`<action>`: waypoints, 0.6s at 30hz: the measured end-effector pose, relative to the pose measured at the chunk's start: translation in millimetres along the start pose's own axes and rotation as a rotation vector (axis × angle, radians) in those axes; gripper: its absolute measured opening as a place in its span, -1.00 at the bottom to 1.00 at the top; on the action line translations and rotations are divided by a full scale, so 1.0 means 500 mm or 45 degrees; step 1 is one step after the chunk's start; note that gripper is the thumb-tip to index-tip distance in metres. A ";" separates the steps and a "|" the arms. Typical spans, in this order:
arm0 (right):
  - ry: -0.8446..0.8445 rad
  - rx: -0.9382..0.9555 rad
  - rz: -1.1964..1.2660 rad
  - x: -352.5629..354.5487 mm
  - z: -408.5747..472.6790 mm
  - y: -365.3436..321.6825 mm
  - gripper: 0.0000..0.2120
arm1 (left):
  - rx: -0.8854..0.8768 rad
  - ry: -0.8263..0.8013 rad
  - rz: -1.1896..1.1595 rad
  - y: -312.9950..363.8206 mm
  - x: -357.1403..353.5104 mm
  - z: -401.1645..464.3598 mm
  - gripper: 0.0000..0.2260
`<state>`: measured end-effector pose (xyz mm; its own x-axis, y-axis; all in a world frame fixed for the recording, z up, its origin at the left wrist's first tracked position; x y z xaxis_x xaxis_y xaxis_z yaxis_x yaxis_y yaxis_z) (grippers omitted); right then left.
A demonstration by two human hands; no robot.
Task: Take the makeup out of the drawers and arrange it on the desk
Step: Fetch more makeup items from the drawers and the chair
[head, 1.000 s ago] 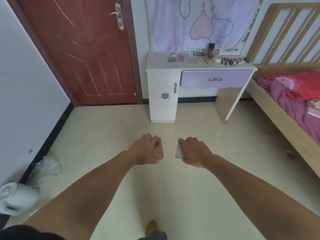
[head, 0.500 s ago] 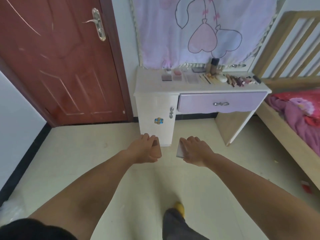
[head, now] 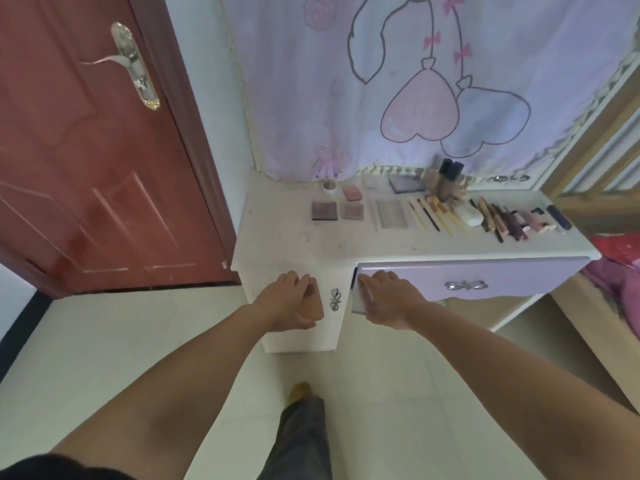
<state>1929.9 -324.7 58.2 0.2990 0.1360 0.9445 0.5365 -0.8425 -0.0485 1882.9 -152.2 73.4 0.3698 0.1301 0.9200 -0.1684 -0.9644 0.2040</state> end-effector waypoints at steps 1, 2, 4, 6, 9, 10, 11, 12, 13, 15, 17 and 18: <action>0.003 -0.009 0.011 0.009 0.039 0.015 -0.44 | -0.009 -0.006 0.007 -0.016 0.013 0.042 -0.13; 0.007 -0.027 0.034 0.018 0.077 0.030 -0.45 | -0.019 -0.013 0.021 -0.032 0.026 0.084 -0.12; -0.021 -0.070 0.106 0.033 0.148 0.059 -0.45 | -0.038 -0.044 0.019 -0.063 0.047 0.160 -0.13; -0.048 -0.094 0.124 0.041 0.209 0.080 -0.49 | -0.060 -0.096 0.043 -0.089 0.058 0.227 -0.13; -0.079 -0.122 0.178 0.047 0.279 0.109 -0.58 | -0.091 -0.174 0.087 -0.116 0.058 0.314 -0.14; -0.109 -0.128 0.197 0.042 0.298 0.118 -0.56 | -0.097 -0.195 0.098 -0.121 0.054 0.338 -0.14; -0.148 -0.129 0.206 0.034 0.314 0.125 -0.51 | -0.105 -0.211 0.113 -0.124 0.049 0.359 -0.14; -0.190 -0.119 0.203 0.024 0.329 0.129 -0.45 | -0.116 -0.221 0.126 -0.123 0.044 0.377 -0.14; -0.222 -0.100 0.188 0.015 0.344 0.131 -0.40 | -0.126 -0.224 0.137 -0.121 0.040 0.395 -0.14; -0.217 -0.073 0.166 0.007 0.372 0.137 -0.41 | -0.135 -0.209 0.155 -0.122 0.035 0.424 -0.14; -0.191 -0.057 0.160 0.007 0.395 0.143 -0.43 | -0.127 -0.202 0.159 -0.123 0.029 0.443 -0.14; -0.197 -0.032 0.137 0.005 0.404 0.145 -0.39 | -0.123 -0.201 0.165 -0.124 0.028 0.449 -0.15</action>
<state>2128.9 -280.5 -8.4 0.4720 0.1214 0.8732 0.4754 -0.8692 -0.1361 2103.7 -142.3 -1.8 0.4769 -0.0383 0.8781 -0.3076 -0.9431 0.1259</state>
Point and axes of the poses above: each hand's wrist, its own z-axis towards the middle knuckle, its own x-axis out of the back of the hand, y = z × x, the point moved 9 cm from there along z, towards the middle knuckle, and after that the axes turned 7 degrees about -y, right-handed, at the moved point
